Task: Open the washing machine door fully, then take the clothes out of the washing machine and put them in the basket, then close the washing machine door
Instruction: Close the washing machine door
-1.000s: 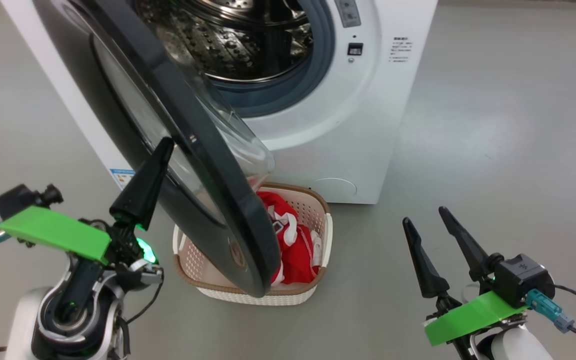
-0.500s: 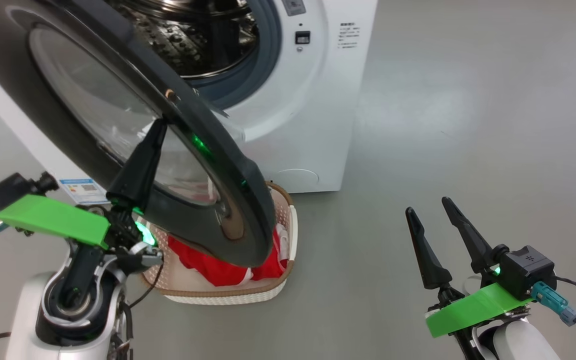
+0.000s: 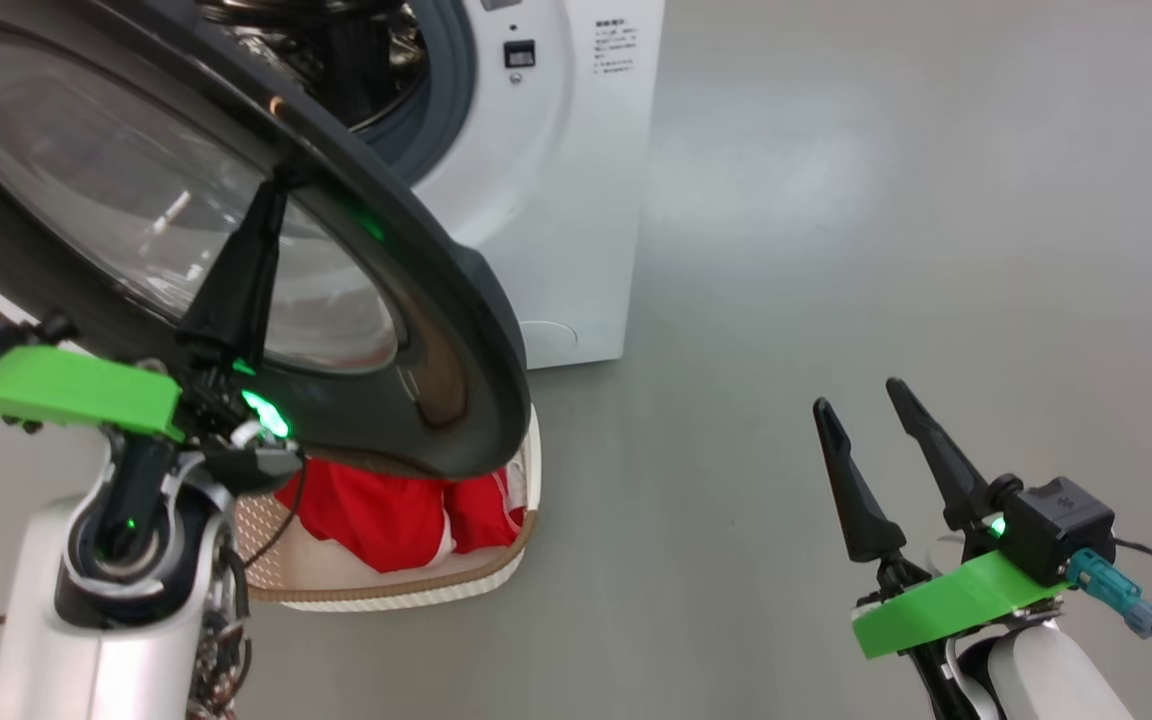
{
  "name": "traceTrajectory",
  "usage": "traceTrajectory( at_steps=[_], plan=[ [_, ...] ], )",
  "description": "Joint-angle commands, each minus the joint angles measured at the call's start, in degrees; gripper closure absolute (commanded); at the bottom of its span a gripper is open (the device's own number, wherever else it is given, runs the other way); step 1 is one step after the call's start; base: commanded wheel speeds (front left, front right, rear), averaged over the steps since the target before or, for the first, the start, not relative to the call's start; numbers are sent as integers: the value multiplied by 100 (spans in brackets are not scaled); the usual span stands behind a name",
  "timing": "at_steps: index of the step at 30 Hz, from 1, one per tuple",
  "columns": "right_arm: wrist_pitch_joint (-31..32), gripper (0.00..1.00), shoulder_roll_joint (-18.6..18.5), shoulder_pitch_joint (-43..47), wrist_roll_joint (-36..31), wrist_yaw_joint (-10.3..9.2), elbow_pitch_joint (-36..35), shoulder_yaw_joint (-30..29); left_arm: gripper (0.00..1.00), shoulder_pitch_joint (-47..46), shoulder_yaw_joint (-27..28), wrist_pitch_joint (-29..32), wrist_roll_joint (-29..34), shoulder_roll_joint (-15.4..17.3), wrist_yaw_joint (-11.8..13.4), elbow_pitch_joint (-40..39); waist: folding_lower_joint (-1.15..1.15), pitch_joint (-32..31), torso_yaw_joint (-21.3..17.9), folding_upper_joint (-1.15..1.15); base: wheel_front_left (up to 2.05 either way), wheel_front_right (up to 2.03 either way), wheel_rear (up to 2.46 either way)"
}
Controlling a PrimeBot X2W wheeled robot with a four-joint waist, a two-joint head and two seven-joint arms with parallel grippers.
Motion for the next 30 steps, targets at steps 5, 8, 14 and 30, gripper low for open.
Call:
traceTrajectory(
  at_steps=[5,8,14,30],
  plan=[
    [-35,0,13,-280,3,20,-133,84,100,-498,211,-37,-107,68,-154,43,0,188,-178,0,0,0,0],
    [-35,0,13,-305,9,20,-125,104,100,-666,245,-58,-102,81,-216,166,0,243,-265,0,0,0,0],
    [-35,0,13,-365,-42,20,-136,121,100,-962,373,-39,-166,158,-334,421,0,340,-453,0,0,0,0],
    [-35,0,13,-516,-194,20,-194,162,100,-2113,327,14,5,343,-680,1463,0,843,-609,0,0,0,0]
  ],
)
